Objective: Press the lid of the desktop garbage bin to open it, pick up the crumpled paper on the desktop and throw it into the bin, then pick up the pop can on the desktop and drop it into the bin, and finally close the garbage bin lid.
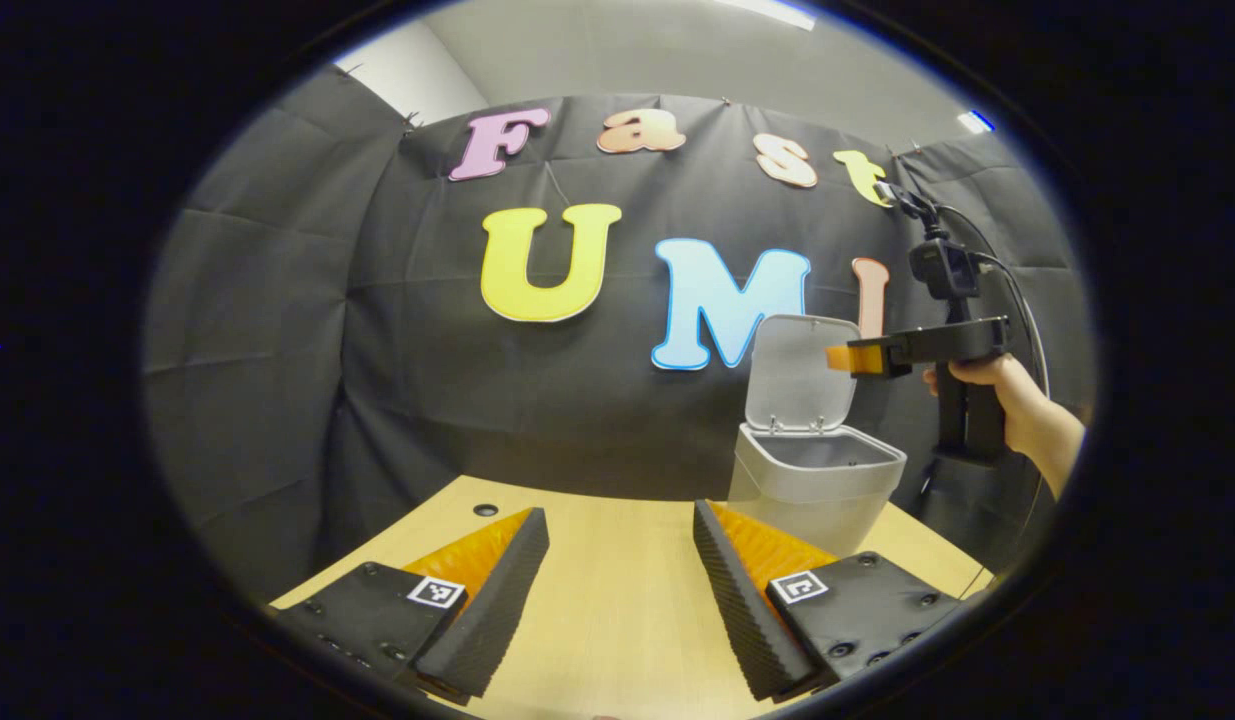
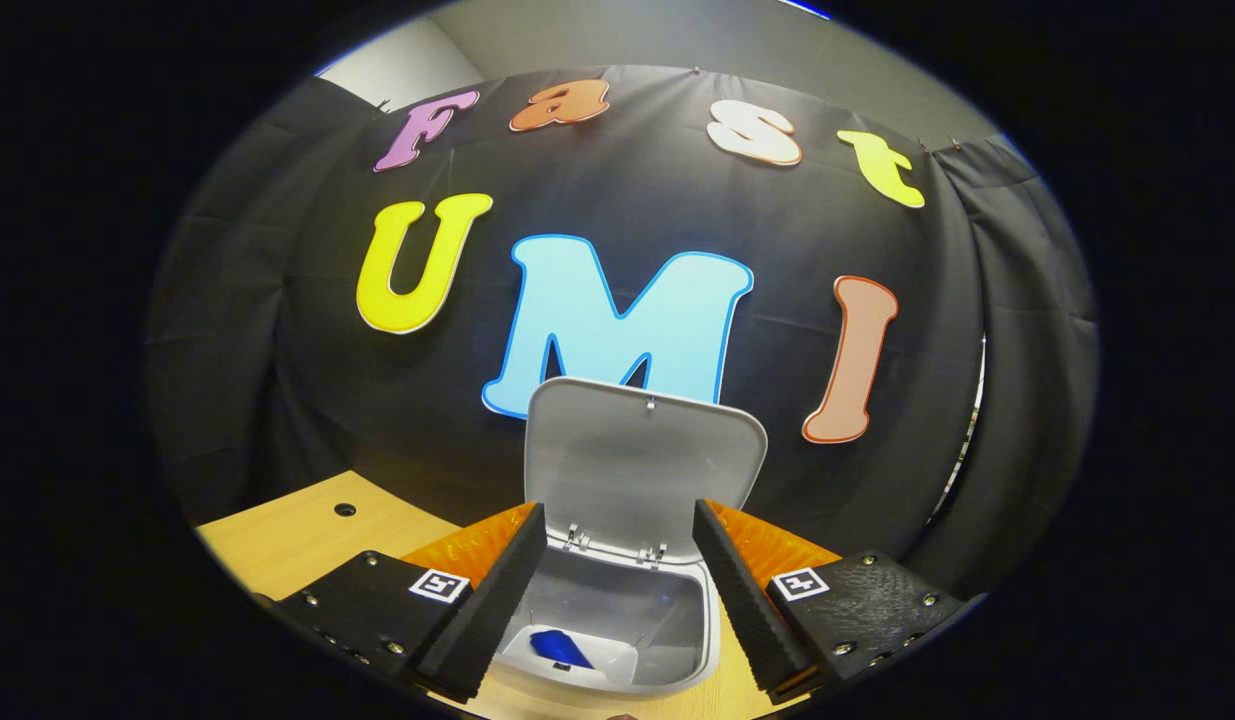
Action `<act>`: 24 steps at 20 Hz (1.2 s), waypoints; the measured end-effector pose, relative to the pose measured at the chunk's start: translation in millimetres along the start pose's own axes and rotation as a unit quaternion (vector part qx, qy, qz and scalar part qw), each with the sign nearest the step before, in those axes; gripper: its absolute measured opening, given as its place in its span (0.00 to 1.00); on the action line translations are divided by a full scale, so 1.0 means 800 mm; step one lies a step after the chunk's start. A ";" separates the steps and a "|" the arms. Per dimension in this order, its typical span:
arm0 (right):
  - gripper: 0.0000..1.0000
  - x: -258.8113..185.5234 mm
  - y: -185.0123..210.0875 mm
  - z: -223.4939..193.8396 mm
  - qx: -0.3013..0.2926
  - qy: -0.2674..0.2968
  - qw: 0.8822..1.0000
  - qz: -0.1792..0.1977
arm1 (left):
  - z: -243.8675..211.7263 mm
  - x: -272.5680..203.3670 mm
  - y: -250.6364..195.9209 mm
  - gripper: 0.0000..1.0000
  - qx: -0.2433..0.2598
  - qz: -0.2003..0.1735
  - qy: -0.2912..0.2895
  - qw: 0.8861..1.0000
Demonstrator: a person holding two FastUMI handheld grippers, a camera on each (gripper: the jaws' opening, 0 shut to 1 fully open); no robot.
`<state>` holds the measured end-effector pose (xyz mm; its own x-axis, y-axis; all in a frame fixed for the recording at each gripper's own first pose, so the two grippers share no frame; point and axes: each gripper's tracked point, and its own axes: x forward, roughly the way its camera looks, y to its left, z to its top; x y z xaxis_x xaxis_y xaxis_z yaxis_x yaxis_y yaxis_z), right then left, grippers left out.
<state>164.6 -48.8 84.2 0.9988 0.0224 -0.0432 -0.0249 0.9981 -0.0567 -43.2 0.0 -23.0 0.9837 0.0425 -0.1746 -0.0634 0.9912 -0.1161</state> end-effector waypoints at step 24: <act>0.94 0.117 -0.044 0.090 0.050 -0.025 0.997 -0.052 | 0.026 0.067 0.016 0.96 0.018 -0.006 -0.004 1.000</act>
<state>262.0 -77.9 153.9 0.9967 -0.0802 0.0085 0.0798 0.9960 0.0413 12.1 17.8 -13.7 0.9856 0.0321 -0.1660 -0.0465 0.9954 -0.0834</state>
